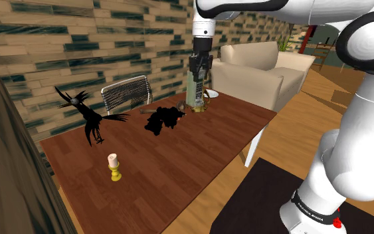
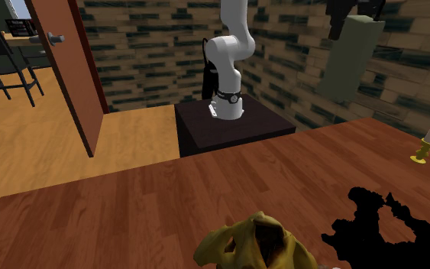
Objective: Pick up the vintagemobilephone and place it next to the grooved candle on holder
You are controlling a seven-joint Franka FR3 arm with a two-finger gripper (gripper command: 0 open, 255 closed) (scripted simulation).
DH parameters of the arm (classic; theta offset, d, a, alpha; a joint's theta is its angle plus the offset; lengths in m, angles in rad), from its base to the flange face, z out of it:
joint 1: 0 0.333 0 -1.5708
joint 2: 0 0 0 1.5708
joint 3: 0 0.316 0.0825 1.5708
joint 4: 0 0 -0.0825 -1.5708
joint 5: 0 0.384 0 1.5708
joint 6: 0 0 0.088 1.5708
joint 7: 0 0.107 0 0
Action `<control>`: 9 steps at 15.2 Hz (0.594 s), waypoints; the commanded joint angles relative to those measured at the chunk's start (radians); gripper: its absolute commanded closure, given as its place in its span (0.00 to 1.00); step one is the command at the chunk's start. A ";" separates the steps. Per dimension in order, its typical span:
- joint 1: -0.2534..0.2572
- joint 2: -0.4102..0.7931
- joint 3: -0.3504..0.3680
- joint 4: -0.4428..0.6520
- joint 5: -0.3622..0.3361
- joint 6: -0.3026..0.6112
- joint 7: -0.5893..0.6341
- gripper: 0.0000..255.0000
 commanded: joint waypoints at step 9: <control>0.114 0.100 0.098 0.076 0.024 0.034 0.212 1.00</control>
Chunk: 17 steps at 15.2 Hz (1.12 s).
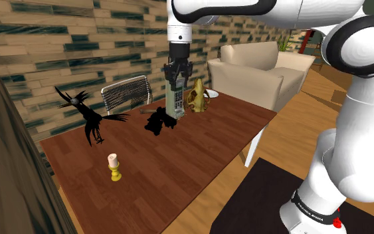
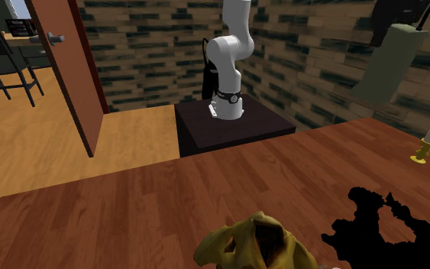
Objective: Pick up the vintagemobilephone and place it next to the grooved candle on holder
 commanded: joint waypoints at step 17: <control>0.204 0.444 0.120 0.548 0.011 -0.084 0.333 1.00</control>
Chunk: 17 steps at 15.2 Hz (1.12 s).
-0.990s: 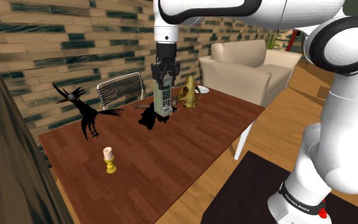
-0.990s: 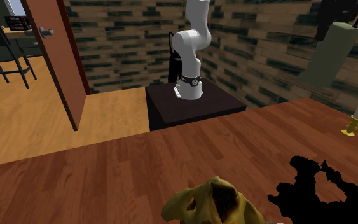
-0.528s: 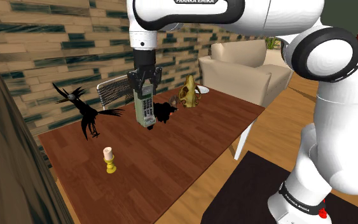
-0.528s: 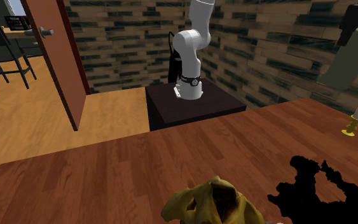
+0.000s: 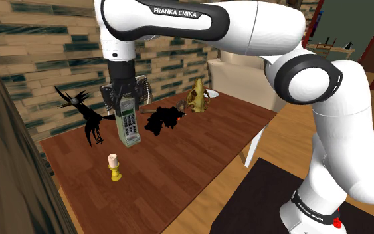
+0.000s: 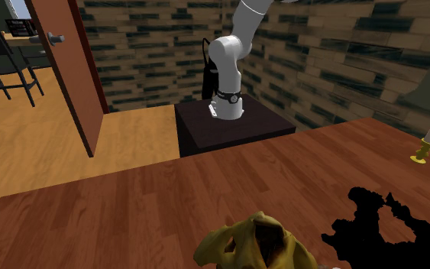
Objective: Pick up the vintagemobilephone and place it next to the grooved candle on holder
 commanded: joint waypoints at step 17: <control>0.023 0.006 0.005 -0.211 0.000 0.220 0.012 1.00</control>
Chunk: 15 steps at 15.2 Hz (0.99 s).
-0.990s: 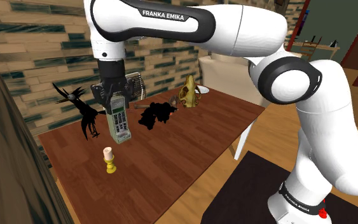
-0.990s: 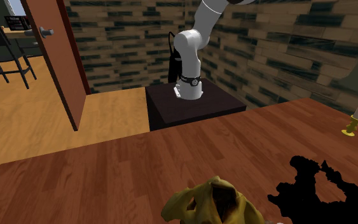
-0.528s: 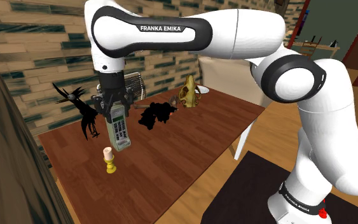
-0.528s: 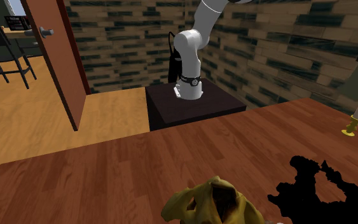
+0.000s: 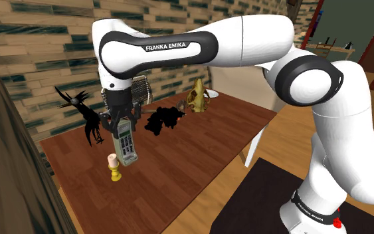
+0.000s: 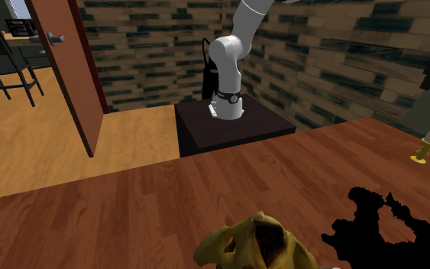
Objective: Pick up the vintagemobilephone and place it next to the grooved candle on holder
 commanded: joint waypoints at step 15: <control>0.003 0.026 0.001 -0.173 0.004 0.200 -0.012 1.00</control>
